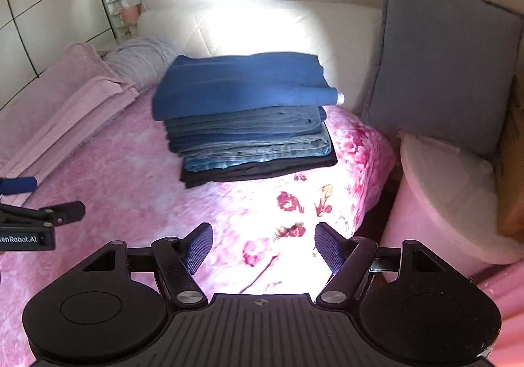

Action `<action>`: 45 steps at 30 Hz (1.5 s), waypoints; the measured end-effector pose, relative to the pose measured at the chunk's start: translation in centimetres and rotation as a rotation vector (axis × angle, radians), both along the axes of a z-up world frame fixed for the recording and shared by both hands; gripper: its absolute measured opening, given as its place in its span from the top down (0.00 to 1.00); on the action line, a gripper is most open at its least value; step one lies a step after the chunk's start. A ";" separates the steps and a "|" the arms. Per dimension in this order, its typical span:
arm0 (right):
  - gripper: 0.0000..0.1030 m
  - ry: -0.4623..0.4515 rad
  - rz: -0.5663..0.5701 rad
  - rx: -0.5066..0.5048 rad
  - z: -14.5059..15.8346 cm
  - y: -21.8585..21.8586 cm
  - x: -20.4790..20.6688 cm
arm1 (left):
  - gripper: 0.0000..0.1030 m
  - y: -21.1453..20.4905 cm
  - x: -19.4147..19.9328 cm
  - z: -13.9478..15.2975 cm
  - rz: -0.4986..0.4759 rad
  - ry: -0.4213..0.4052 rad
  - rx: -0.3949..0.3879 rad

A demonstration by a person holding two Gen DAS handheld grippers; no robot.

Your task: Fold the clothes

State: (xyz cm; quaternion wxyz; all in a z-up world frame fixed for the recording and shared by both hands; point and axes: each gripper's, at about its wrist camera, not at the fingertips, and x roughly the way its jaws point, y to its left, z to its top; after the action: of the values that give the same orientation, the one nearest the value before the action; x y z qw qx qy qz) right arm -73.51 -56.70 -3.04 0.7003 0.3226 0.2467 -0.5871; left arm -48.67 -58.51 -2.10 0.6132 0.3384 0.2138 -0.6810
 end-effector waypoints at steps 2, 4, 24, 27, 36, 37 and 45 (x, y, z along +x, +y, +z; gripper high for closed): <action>0.30 0.004 -0.002 -0.014 1.1 1.0 0.3 | 0.02 1.2 -0.1 0.8 0.018 0.022 -0.001; 0.30 0.002 -0.005 -0.027 2.1 1.6 0.3 | 0.02 1.9 -0.5 1.7 0.027 0.030 -0.014; 0.30 0.011 -0.014 -0.078 6.2 5.6 -2.5 | 0.02 4.6 -4.9 6.1 0.049 0.133 -0.036; 0.30 0.009 -0.013 -0.087 6.5 6.0 -2.2 | 0.02 5.0 -4.6 6.4 0.056 0.132 -0.043; 0.30 0.015 0.012 -0.098 7.1 6.1 -0.9 | 0.02 5.9 -3.5 6.7 0.093 0.148 -0.060; 0.30 0.019 0.015 -0.098 7.2 6.0 -0.7 | 0.02 6.0 -3.4 6.7 0.097 0.147 -0.061; 0.30 0.038 0.035 -0.095 7.2 6.0 -0.1 | 0.02 6.4 -3.1 6.3 0.116 0.163 -0.057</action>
State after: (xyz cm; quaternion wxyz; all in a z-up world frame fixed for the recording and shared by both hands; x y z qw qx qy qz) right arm -73.60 -50.66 4.18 0.7200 0.2736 0.2375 -0.5920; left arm -51.79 -52.14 4.23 0.6414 0.2513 0.2627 -0.6756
